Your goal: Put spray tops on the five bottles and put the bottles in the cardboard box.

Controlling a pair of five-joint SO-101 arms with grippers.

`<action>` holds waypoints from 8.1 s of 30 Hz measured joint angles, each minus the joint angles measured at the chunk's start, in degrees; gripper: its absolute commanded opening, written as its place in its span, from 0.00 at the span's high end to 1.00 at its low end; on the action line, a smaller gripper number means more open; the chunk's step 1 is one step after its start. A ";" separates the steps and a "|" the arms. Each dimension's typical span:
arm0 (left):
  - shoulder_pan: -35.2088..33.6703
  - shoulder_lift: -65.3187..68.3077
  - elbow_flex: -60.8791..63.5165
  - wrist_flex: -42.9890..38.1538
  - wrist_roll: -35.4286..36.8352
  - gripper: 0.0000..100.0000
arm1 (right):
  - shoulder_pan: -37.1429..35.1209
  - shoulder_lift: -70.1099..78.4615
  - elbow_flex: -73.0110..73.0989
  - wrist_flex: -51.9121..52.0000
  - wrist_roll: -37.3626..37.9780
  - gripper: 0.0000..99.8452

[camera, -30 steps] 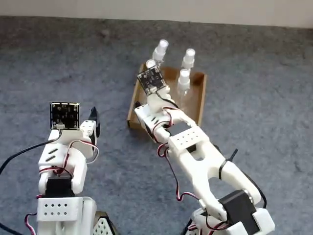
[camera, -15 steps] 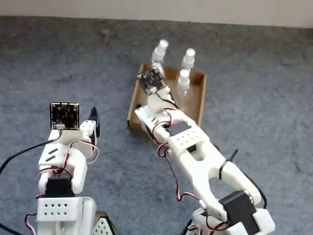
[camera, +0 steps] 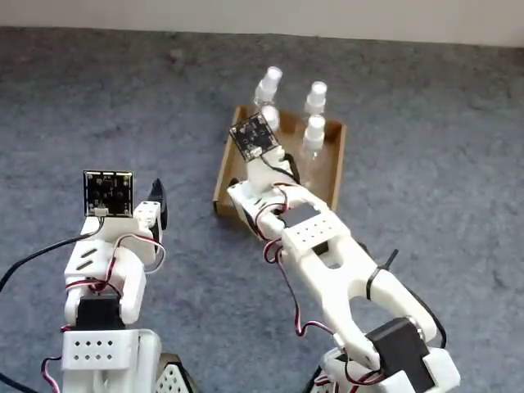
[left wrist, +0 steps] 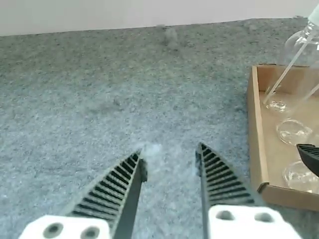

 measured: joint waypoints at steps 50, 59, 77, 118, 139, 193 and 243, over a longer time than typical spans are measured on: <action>0.00 0.00 0.00 0.00 0.00 0.88 | 0.18 0.00 -42.73 42.20 -0.09 0.63; 0.00 -0.18 0.35 0.00 0.00 0.88 | 0.18 -0.53 -55.47 57.93 -0.09 0.92; 0.00 -0.18 0.35 0.00 0.00 0.88 | 15.38 -43.43 2.55 45.19 1.49 0.92; 0.97 -20.13 16.53 15.30 0.00 0.88 | 32.26 -92.31 52.31 42.99 14.59 0.92; 0.97 -20.40 16.53 41.41 0.09 0.88 | 35.16 -92.31 52.31 55.30 14.59 0.92; 0.97 -20.40 16.53 41.41 0.09 0.88 | 35.16 -92.31 52.31 55.30 14.59 0.92; 0.97 -20.40 16.53 41.41 0.09 0.88 | 35.16 -92.31 52.31 55.30 14.59 0.92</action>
